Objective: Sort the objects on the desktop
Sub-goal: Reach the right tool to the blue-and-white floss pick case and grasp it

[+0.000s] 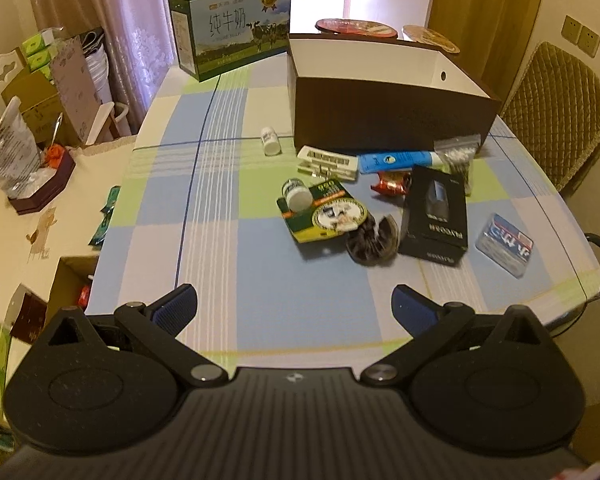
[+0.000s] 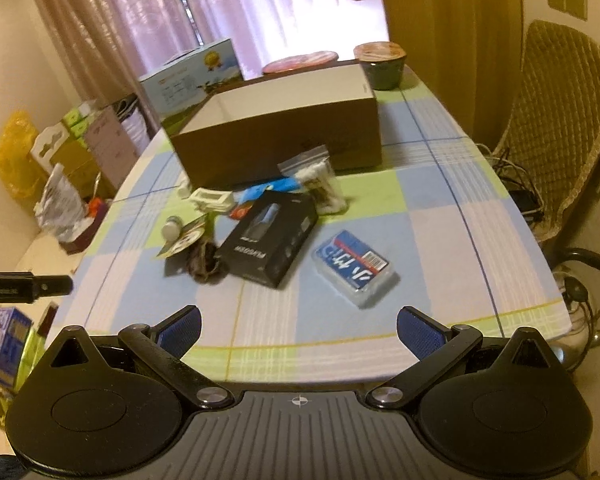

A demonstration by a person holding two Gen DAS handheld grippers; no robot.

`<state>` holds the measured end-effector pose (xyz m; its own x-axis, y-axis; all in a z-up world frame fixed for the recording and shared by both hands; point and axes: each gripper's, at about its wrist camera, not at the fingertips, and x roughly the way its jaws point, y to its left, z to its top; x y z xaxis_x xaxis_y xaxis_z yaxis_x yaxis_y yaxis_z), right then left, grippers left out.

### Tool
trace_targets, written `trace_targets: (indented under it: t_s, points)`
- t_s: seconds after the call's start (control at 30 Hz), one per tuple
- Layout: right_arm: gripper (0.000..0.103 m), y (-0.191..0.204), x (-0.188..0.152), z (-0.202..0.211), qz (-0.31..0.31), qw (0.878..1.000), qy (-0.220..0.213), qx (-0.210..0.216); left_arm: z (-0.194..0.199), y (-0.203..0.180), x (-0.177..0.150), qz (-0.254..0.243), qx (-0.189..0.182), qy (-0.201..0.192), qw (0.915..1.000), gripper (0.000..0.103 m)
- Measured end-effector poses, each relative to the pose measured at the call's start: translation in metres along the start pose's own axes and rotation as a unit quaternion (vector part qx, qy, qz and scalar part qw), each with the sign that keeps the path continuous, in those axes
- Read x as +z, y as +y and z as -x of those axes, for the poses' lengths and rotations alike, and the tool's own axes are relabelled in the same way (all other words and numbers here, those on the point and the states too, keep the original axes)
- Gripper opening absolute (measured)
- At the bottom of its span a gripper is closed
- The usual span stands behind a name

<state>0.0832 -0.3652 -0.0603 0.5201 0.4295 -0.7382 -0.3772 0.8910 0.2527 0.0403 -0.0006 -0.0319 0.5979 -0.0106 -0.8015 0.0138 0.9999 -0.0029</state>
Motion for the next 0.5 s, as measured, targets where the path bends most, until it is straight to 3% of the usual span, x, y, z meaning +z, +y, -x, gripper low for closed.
trace_targets:
  t_s: [0.4,0.5]
  points:
    - [0.1,-0.015,0.008,-0.061,0.008,0.999,0.016,-0.028,-0.059,0.031,0.037,-0.003,-0.015,0.018,0.9997,0.102]
    - [0.088,-0.02,0.012,-0.077,0.029,0.999,0.014,-0.026,-0.073,0.039,0.045,-0.005,-0.013,0.023,0.9996,0.102]
